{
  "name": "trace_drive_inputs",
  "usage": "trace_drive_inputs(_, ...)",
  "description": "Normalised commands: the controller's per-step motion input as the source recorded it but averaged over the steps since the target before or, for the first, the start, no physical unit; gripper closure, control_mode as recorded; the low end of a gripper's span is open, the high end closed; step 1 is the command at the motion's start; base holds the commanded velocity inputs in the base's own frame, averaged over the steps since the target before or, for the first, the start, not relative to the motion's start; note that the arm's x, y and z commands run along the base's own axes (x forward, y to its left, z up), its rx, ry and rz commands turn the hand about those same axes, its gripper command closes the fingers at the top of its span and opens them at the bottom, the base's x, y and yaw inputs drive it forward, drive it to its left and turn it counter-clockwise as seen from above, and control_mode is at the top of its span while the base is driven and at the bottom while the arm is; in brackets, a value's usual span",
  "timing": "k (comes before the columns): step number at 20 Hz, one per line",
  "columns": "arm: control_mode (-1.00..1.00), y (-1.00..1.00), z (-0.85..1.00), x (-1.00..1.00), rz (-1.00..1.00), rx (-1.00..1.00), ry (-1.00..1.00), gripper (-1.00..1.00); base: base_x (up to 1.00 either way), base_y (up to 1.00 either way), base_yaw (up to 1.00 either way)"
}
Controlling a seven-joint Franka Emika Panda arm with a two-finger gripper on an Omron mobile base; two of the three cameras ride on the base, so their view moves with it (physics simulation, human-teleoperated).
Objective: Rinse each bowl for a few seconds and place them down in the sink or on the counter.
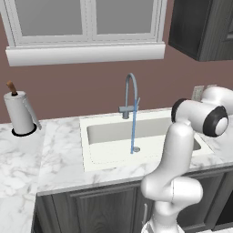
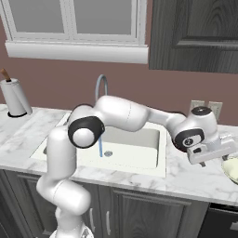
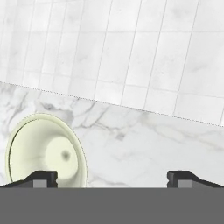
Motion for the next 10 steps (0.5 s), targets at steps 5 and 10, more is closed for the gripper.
trace_drive_inputs(5,-1.00,-0.02,-0.08,0.11,0.00,0.00,0.01,-1.00,0.00,0.00,0.00)
trace_drive_inputs(10,-1.00,0.00,-0.16,0.15,0.00,0.00,0.02,-1.00,0.00,0.00,0.00)
